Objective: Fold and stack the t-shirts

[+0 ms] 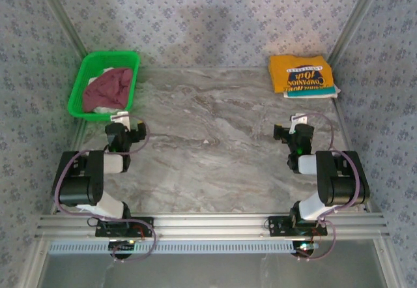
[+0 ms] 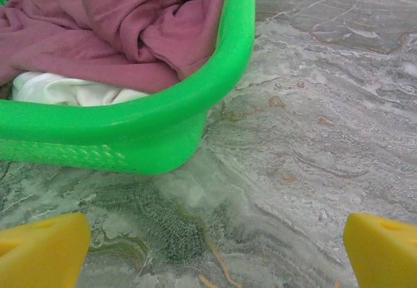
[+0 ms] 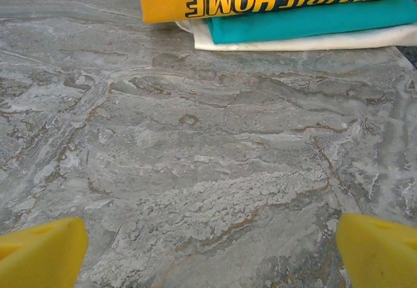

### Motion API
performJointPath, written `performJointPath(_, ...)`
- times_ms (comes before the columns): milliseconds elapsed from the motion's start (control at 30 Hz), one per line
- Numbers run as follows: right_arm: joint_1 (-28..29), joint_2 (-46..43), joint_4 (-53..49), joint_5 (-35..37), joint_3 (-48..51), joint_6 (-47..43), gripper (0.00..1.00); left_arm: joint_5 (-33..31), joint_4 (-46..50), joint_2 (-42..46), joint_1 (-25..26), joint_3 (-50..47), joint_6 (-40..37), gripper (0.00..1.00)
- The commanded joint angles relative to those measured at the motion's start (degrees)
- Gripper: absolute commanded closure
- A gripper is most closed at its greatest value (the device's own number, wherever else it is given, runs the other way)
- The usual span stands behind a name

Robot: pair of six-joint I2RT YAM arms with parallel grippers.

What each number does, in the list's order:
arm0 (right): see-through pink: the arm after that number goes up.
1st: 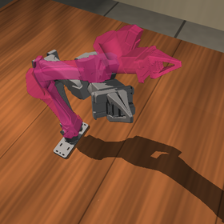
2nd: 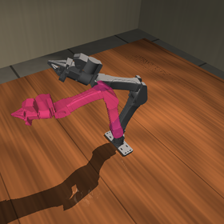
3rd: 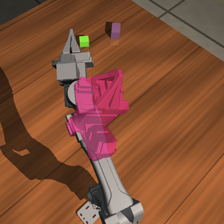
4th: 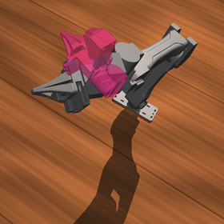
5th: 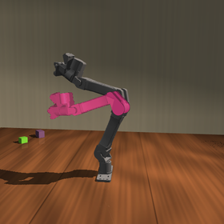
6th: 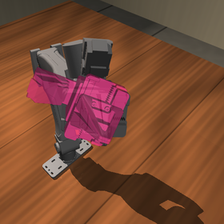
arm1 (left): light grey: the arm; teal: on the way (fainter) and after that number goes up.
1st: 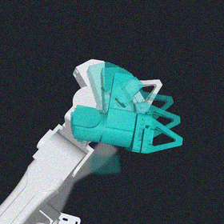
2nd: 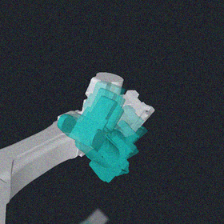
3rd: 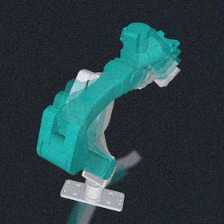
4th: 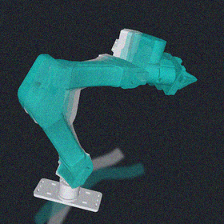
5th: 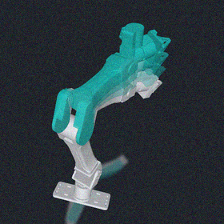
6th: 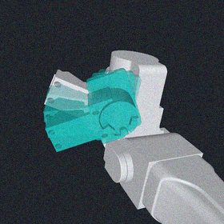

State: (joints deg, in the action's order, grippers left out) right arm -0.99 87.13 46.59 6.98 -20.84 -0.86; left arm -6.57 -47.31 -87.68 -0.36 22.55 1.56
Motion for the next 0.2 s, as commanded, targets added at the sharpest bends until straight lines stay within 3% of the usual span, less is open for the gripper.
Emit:
performJointPath(0,0.2,0.2,1.5,-0.1,-0.8,0.2,0.00,1.7,0.7,-0.3,-0.4,1.2,0.6,0.00)
performJointPath(167,0.2,0.2,1.4,-0.2,-0.8,0.2,0.00,1.8,0.5,-0.1,-0.4,1.1,0.5,0.00)
